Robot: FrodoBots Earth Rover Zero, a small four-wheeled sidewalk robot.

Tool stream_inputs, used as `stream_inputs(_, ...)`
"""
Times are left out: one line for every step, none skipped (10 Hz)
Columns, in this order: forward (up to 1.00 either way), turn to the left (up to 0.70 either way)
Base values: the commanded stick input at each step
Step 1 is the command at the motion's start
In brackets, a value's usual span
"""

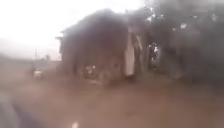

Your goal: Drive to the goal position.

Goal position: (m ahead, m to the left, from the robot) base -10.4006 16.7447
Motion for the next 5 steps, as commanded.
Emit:
stream_inputs(0.00, 0.45)
stream_inputs(0.00, 0.45)
stream_inputs(0.00, 0.45)
stream_inputs(0.00, 0.45)
stream_inputs(0.00, 0.45)
